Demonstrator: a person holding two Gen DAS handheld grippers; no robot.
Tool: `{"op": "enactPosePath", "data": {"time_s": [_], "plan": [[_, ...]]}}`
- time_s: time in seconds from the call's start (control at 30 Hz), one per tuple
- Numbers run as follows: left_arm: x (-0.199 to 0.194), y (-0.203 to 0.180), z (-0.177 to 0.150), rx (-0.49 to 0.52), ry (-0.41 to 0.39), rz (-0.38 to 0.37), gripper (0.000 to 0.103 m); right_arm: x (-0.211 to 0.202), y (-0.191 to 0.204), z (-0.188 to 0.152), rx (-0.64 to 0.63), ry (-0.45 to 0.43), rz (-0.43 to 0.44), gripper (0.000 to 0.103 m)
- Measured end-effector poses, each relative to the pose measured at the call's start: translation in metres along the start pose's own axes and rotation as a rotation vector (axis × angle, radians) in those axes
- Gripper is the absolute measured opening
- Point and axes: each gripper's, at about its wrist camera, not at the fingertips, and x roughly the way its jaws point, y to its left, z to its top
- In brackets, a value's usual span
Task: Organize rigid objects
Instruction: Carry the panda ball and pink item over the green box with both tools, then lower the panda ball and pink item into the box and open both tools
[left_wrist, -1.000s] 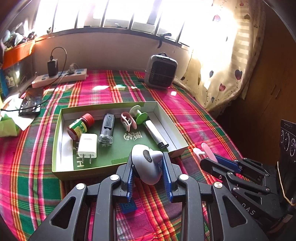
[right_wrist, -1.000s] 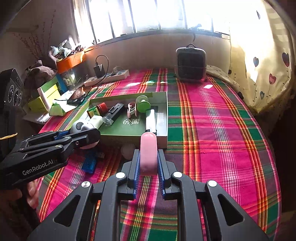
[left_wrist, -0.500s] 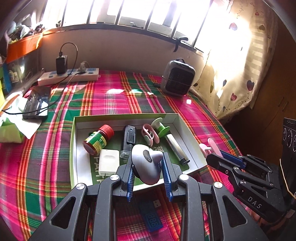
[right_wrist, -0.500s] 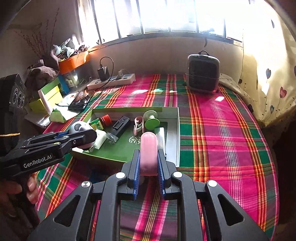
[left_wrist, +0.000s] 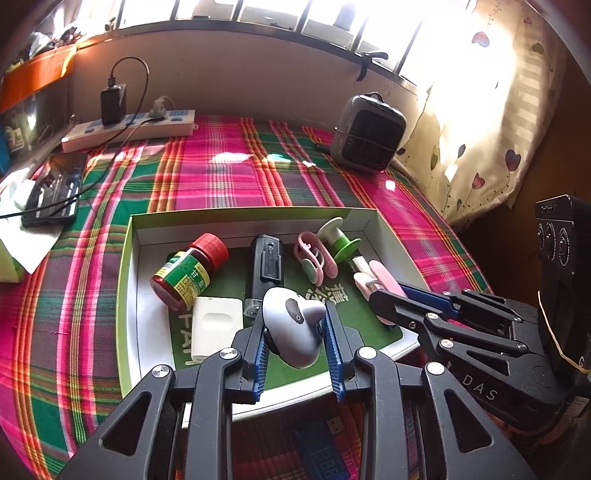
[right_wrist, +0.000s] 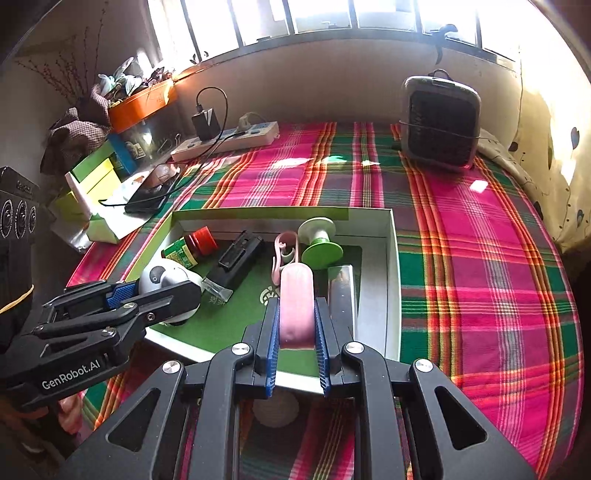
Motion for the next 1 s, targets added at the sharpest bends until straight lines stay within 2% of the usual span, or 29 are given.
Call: {"op": "enactPosePath", "data": {"time_s": [0.37, 1.0], "plan": [[0.019, 0.0, -0.004, 0.011, 0.043, 0.0, 0.026, 0.026, -0.001, 0.001, -0.014, 0.05, -0.006, 0.019], [0.03, 0.002, -0.004, 0.031, 0.065, 0.028, 0.026, 0.037, 0.0, 0.002, -0.057, 0.043, -0.055, 0.019]]}}
